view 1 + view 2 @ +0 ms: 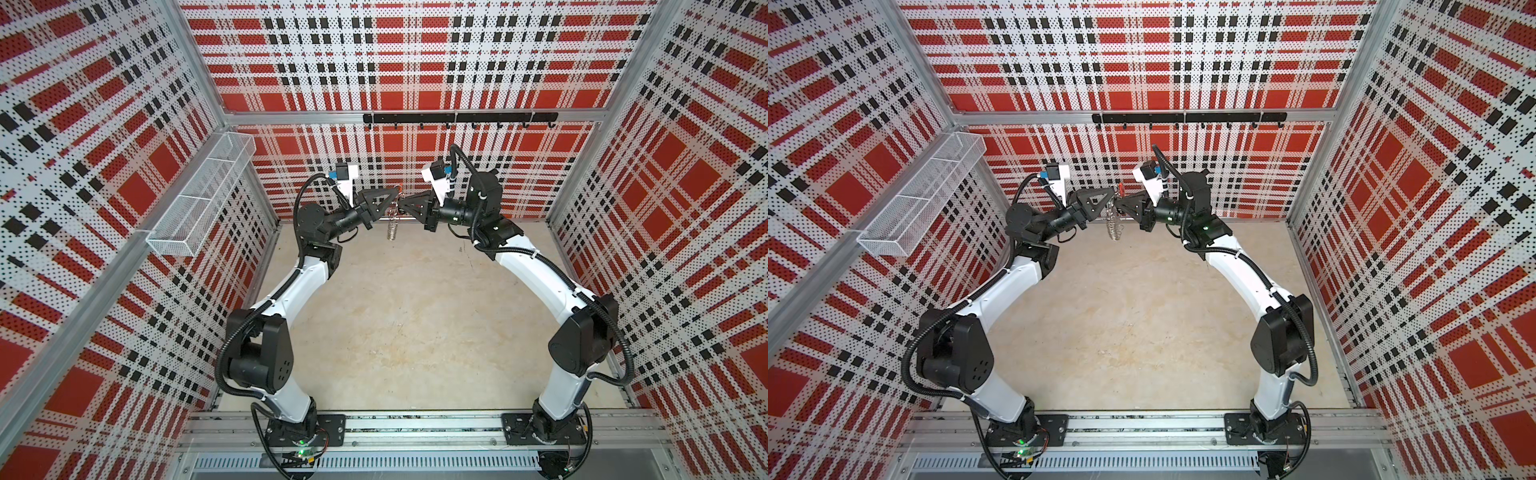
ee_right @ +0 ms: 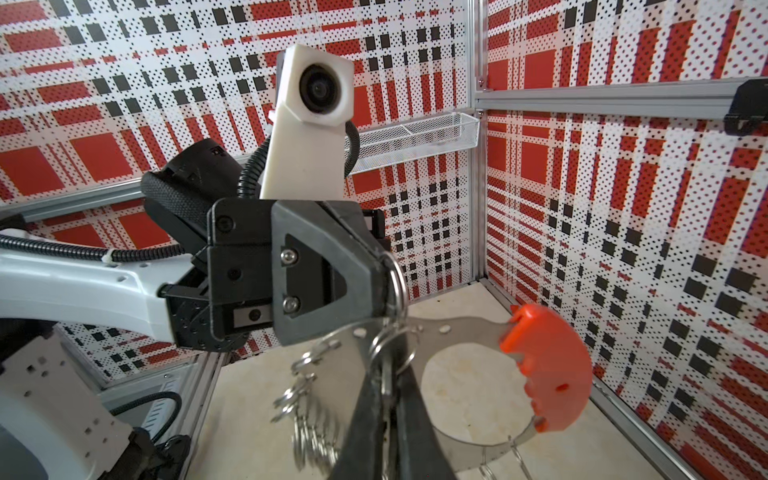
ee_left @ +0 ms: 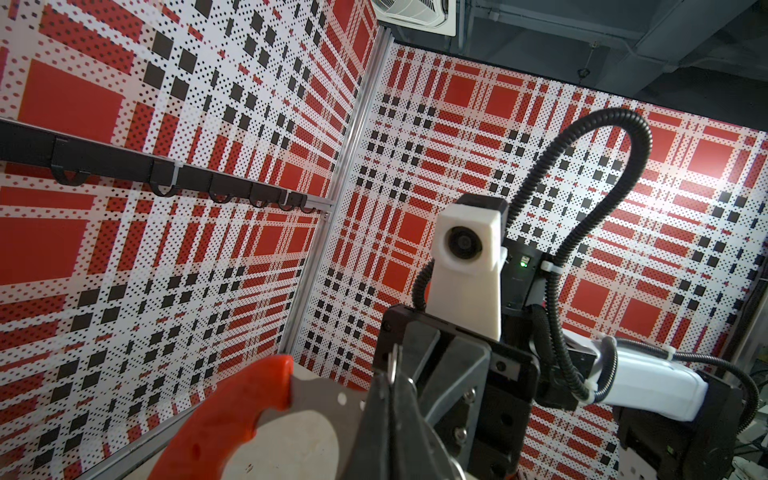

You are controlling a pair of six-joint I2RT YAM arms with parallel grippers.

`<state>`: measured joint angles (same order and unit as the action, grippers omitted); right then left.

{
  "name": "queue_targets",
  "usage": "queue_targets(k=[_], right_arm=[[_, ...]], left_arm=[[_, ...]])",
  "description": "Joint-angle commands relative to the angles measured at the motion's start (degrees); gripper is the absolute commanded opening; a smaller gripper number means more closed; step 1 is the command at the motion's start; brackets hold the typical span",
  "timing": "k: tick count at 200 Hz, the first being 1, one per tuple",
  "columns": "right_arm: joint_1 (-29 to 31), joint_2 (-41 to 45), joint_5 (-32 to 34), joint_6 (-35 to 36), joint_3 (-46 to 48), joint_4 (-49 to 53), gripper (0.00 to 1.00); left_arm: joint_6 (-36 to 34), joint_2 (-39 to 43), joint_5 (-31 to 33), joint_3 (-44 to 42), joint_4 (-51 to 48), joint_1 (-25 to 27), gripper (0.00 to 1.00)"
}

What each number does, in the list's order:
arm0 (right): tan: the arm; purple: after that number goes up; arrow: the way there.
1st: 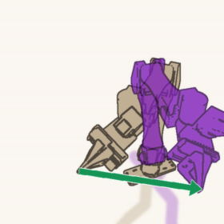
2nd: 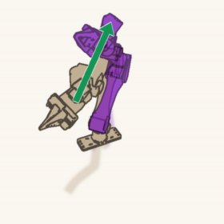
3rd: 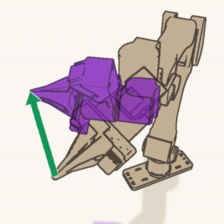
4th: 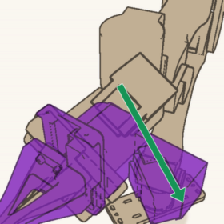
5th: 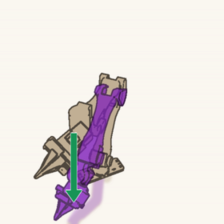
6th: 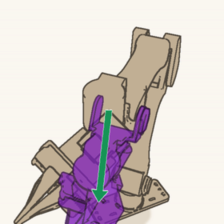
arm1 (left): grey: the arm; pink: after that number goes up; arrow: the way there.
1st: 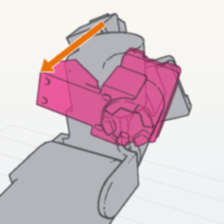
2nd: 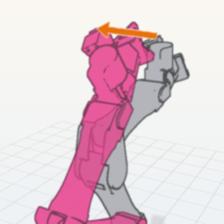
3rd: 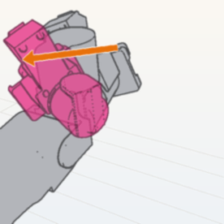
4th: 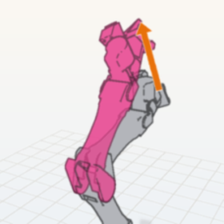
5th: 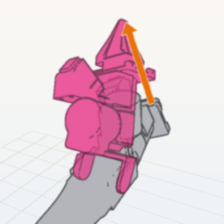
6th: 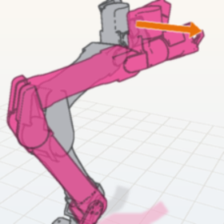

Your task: Put the keys on the keyring

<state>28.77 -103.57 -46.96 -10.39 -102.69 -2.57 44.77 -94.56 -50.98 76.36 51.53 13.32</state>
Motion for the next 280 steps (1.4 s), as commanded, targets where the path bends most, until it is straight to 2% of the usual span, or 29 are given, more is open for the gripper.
queue_targets(k=[1, 112, 165, 176, 186, 209, 252, 280], right_arm=[[1.58, -0.75, 0.8, 2.74, -1.63, 2.43, 0.04], [4.44, -3.31, 3.61, 5.81, -5.76, 7.54, 0.02], [3.93, -0.37, 7.85, 8.59, -3.36, 9.44, 0.02], [3.8, -0.08, 8.02, 8.48, -3.26, 9.6, 0.07], [3.63, 0.18, 8.11, 8.63, -3.08, 9.85, 0.2], [2.53, 1.66, 7.54, 7.38, -1.97, 8.82, 0.31], [-2.18, 6.37, 1.79, -0.6, 3.64, -0.46, 0.37], [-3.29, 7.74, 0.64, -2.35, 4.17, -2.72, 0.39]], left_arm=[[0.4, -0.42, -0.01, 2.11, 3.56, 0.3, 0.0], [1.28, -0.54, -0.16, 1.35, 4.98, 0.34, 0.0], [1.06, -0.23, -0.48, 0.67, 5.12, 0.39, 0.0], [1.16, -0.23, -0.48, 0.71, 5.16, 0.39, 0.0], [1.27, -0.2, -0.65, 0.64, 5.25, 0.39, 0.0], [1.46, -0.01, -1.11, 0.39, 5.34, 0.3, 0.0], [2.15, 0.34, -1.59, -0.44, 6.01, 0.1, 0.0], [2.8, 0.13, -1.82, -0.33, 6.64, 0.28, 0.0]])
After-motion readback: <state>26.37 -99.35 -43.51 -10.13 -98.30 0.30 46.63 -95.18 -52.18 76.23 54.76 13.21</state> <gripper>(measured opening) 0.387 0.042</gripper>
